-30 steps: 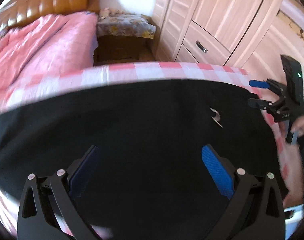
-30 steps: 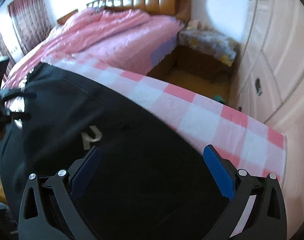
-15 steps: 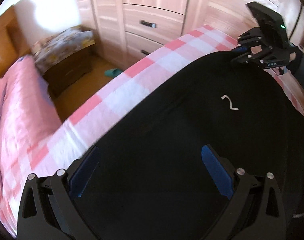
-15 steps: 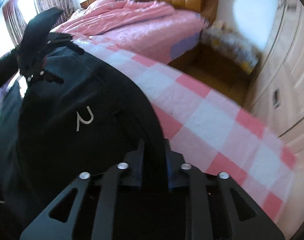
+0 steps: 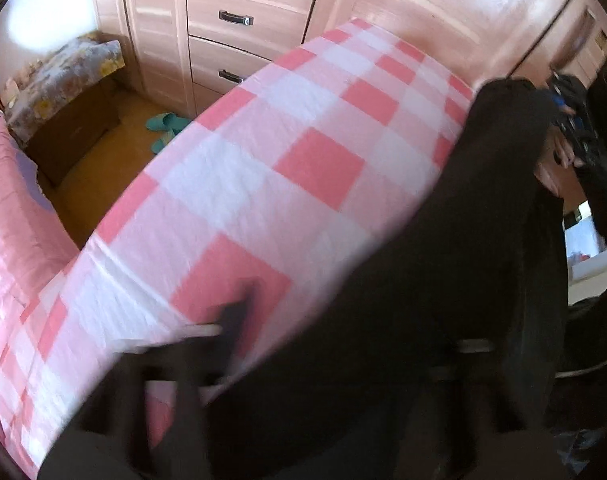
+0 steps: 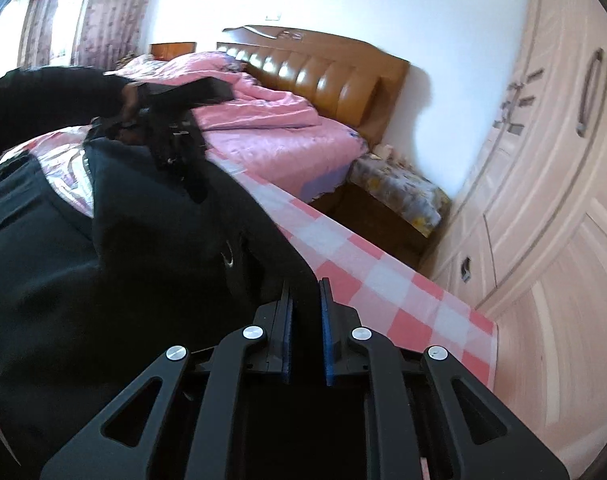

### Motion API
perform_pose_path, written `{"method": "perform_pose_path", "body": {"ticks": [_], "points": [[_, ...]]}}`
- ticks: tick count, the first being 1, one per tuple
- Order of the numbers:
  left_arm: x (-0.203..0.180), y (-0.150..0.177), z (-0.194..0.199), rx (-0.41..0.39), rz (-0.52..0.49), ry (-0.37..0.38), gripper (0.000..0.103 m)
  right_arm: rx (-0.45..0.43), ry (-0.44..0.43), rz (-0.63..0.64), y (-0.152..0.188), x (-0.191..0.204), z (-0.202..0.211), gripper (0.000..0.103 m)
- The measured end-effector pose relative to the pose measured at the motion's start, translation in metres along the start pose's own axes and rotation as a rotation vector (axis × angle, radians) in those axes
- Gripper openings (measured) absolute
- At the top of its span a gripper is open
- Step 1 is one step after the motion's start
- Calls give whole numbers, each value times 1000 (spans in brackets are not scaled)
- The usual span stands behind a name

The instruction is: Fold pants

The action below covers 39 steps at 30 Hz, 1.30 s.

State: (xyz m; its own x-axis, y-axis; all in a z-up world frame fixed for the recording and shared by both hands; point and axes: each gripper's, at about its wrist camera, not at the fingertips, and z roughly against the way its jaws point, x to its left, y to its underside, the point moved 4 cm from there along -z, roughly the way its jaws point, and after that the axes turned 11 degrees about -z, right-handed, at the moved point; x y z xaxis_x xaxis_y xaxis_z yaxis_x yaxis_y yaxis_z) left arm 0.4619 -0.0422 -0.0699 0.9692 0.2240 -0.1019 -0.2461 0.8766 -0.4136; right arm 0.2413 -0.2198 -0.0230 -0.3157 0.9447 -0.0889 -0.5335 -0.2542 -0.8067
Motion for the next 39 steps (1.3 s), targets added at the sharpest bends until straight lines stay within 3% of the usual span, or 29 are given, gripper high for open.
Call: {"method": "perform_pose_path", "body": {"ticks": [2, 5, 6, 8, 12, 15, 20, 26, 29, 31, 33, 35, 39], "points": [[-13, 4, 14, -23, -23, -88, 13, 3, 23, -8, -1, 0, -6, 13], [-48, 7, 56, -72, -61, -288, 11, -29, 45, -26, -6, 2, 6, 13], [-72, 8, 79, -104, -83, -383, 10, -43, 47, -28, -8, 5, 15, 13], [-114, 11, 111, -153, -113, -504, 10, -81, 45, -20, -9, 12, 37, 13], [-207, 35, 137, -179, -181, -615, 10, -124, 2, -3, 15, 31, 92, 13], [-271, 59, 129, -165, -216, -641, 9, -95, -22, 0, 49, 48, 117, 13], [-334, 105, 78, -106, -203, -600, 9, -24, -45, -23, 110, 77, 139, 13], [-344, 149, 6, -53, -104, -541, 10, 132, -62, -44, 165, 100, 110, 14], [-337, 155, -2, -104, 5, -506, 16, 163, -59, -96, 174, 100, 105, 18], [-335, 155, 3, -142, 81, -481, 30, 169, -64, -152, 171, 96, 112, 25], [-334, 153, 10, -150, 127, -519, 69, 165, -58, -186, 170, 95, 119, 51], [-335, 152, 16, -162, 174, -554, 78, 152, -36, -213, 172, 97, 128, 69], [-335, 152, 24, -197, 319, -557, 83, 123, -16, -319, 180, 97, 144, 73]]}}
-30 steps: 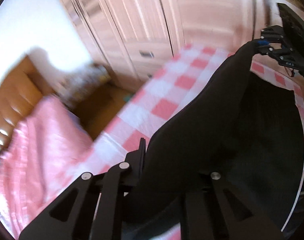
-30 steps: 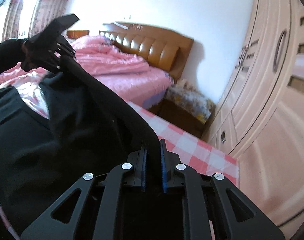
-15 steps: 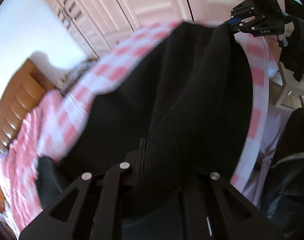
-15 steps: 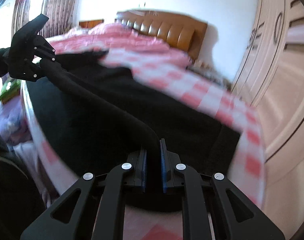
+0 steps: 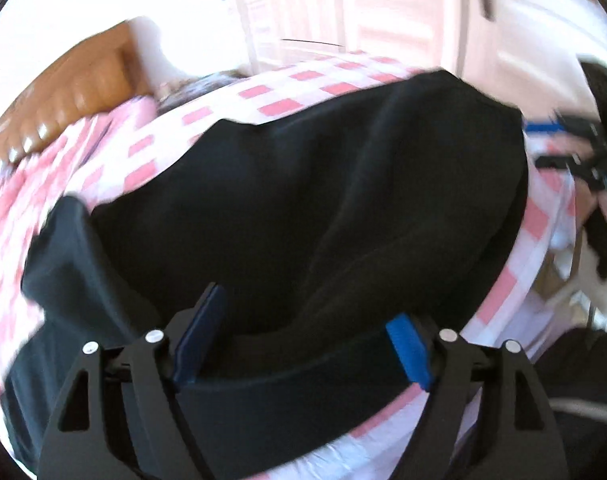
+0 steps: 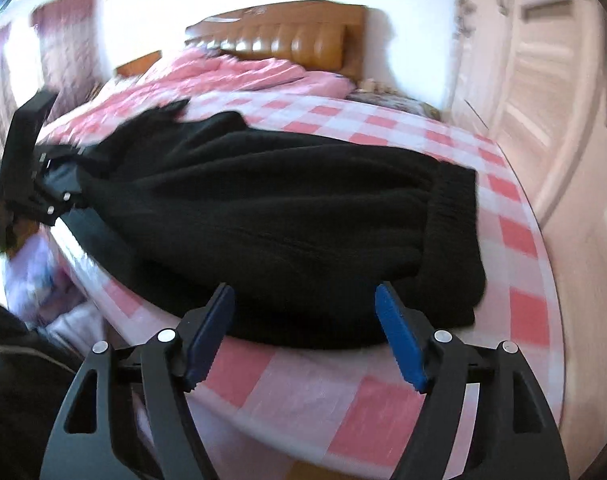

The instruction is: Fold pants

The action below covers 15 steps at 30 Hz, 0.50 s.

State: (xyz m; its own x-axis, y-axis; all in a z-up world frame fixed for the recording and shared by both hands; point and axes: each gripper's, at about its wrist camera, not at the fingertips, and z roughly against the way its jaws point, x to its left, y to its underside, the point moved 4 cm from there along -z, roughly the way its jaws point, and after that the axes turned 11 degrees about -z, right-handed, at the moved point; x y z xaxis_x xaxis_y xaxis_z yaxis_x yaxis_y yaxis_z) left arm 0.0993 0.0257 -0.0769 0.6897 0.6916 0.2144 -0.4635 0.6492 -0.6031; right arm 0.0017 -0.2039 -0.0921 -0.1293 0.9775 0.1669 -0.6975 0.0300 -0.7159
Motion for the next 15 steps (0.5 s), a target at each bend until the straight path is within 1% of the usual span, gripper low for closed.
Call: {"method": "perform_pose_path", "body": {"ticks": [1, 3, 5, 7, 8, 9, 10, 12, 14, 15], "points": [[2, 0, 1, 2, 43, -9, 84, -7, 13, -40, 1, -5, 2, 75], [3, 3, 7, -6, 139, -20, 90, -26, 34, -144, 5, -15, 7, 81], [2, 7, 14, -15, 204, -40, 94, -44, 46, -241, 10, -25, 12, 81], [-2, 11, 29, -55, 277, -63, 99, -70, 48, -348, 17, -38, 16, 81], [-1, 13, 35, -84, 343, -51, 101, -76, 43, -387, 21, -42, 17, 81], [0, 19, 43, -94, 383, -38, 101, -84, 31, -444, 23, -50, 17, 81], [4, 25, 45, -98, 451, -15, 101, -86, 19, -501, 24, -57, 17, 81], [11, 35, 40, -76, 546, 4, 101, -85, -4, -571, 28, -66, 16, 81], [20, 43, 31, -34, 599, -5, 101, -93, -50, -613, 29, -68, 13, 80], [23, 46, 28, -24, 625, -5, 101, -98, -64, -621, 29, -69, 13, 76]]}}
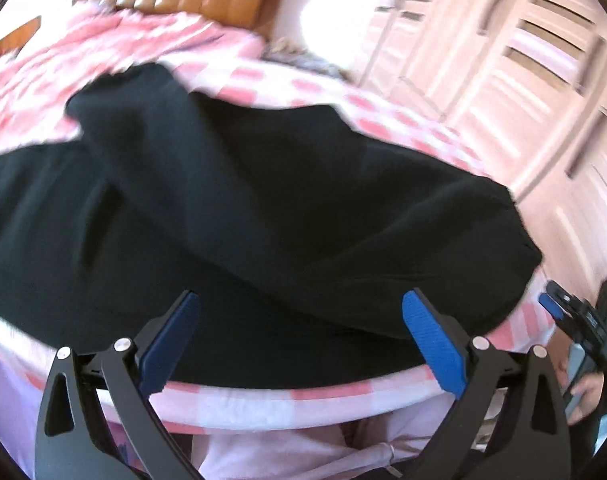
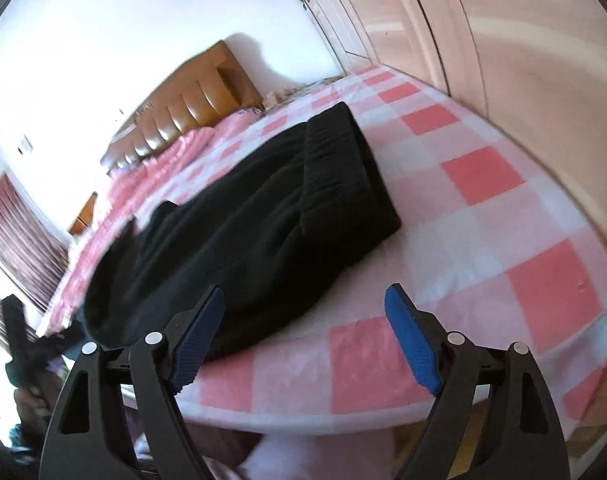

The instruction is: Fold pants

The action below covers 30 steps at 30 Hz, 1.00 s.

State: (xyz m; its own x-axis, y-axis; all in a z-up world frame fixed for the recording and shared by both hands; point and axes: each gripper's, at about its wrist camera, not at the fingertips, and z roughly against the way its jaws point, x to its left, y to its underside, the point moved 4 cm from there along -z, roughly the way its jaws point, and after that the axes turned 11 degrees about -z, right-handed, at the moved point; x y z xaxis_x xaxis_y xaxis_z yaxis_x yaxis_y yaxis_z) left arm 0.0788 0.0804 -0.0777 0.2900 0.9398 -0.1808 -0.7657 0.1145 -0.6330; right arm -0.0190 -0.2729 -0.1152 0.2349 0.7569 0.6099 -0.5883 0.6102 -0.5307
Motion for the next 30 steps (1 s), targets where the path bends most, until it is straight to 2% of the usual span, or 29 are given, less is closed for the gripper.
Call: {"method": "perform_pose_path", "body": {"ticks": [4, 7, 11, 13, 15, 18, 23, 26, 28, 29, 30], "points": [[17, -1, -1, -24, 94, 0, 101, -18, -17, -5, -10, 9, -9, 69], [20, -1, -3, -18, 81, -21, 101, -8, -25, -18, -14, 15, -19, 63], [34, 1, 1, -39, 99, -40, 101, -5, -11, -52, -13, 13, -25, 63], [46, 1, 3, -45, 131, -43, 101, -7, -6, -50, -13, 12, -25, 57], [54, -4, 3, -43, 158, -44, 101, -15, -4, -52, -14, 10, -22, 43], [52, -14, 1, -45, 148, -43, 101, -38, 3, -66, -17, 7, -21, 31], [35, -31, -20, 2, 104, -50, 101, -42, 10, -63, -15, 8, -21, 33], [30, -43, -34, 36, 75, -141, 99, -40, 19, -51, -15, 9, -22, 33], [34, -47, -45, 62, 48, -201, 60, -36, 23, -48, -15, 9, -22, 33], [41, -46, -48, 79, 58, -238, 29, -38, 24, -43, -14, 9, -22, 32], [44, -46, -46, 59, 61, -230, 15, -42, 31, -33, -14, 9, -22, 26]]}}
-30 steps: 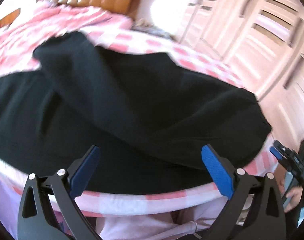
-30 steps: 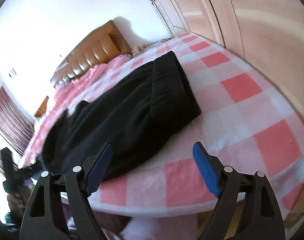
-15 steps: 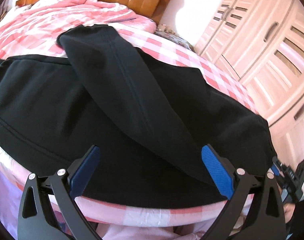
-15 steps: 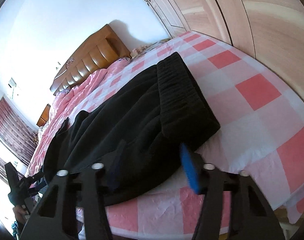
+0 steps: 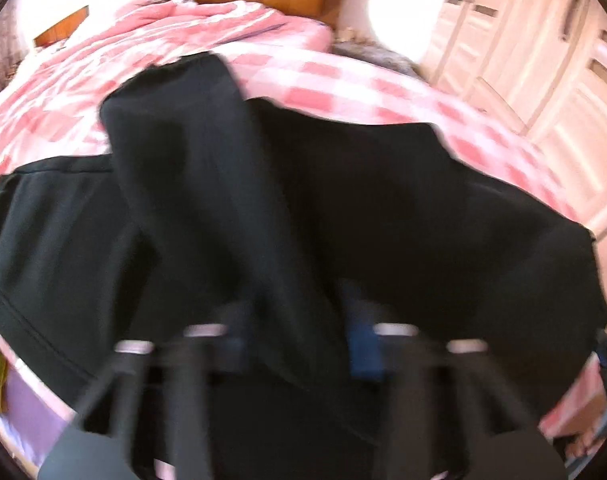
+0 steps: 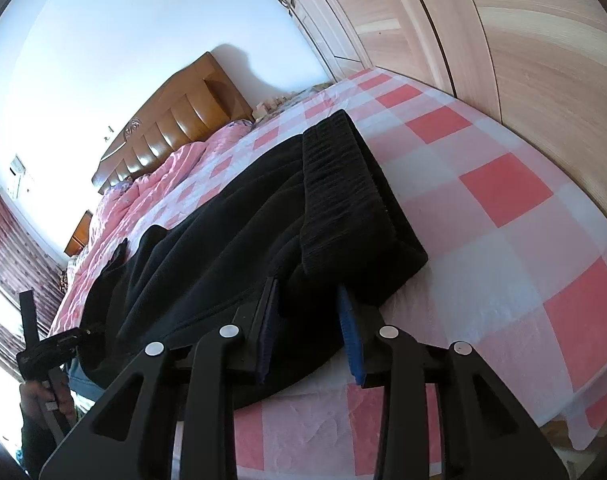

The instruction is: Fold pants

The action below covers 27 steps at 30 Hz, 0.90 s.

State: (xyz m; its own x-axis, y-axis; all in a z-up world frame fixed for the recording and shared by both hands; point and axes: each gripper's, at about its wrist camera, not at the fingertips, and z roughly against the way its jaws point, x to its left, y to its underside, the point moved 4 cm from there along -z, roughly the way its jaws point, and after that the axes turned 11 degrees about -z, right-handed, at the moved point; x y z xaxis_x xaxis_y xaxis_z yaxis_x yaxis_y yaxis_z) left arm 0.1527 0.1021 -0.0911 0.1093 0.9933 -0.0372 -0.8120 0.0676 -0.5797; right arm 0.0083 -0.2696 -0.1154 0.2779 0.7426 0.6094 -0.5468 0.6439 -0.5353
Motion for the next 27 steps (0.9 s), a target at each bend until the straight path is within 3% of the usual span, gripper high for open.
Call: {"method": "perform_pose_path", "body": {"ticks": [3, 6, 10, 13, 16, 20, 22, 23, 24, 25, 27], "points": [[11, 4, 36, -176, -8, 27, 10, -30, 12, 54, 1, 4, 5, 13], [21, 18, 68, -272, 2, 36, 10, -77, -26, 56, -2, 11, 19, 10], [20, 46, 73, -249, -41, 40, 11, -120, -38, 54, -6, 17, 34, 9], [15, 69, 45, -163, -75, 13, 13, -58, 42, 47, 3, 2, 19, 9], [9, 76, 43, -194, -143, -49, 15, -22, 91, 29, 13, -15, 5, 7], [11, 76, 45, -192, -131, -44, 21, -16, 79, 25, 11, -15, 7, 8], [13, 76, 47, -196, -122, -47, 37, -9, 101, 57, 9, -7, 10, 23], [14, 77, 50, -205, -115, -49, 61, -17, 141, 70, 7, -5, 13, 45], [15, 78, 55, -224, -102, -59, 73, -46, 178, 86, 6, -2, 18, 71], [16, 78, 58, -239, -95, -75, 74, -87, 188, 105, 5, 3, 25, 78], [16, 76, 62, -248, -97, -102, 74, -174, 214, 174, 7, 21, 39, 79]]}}
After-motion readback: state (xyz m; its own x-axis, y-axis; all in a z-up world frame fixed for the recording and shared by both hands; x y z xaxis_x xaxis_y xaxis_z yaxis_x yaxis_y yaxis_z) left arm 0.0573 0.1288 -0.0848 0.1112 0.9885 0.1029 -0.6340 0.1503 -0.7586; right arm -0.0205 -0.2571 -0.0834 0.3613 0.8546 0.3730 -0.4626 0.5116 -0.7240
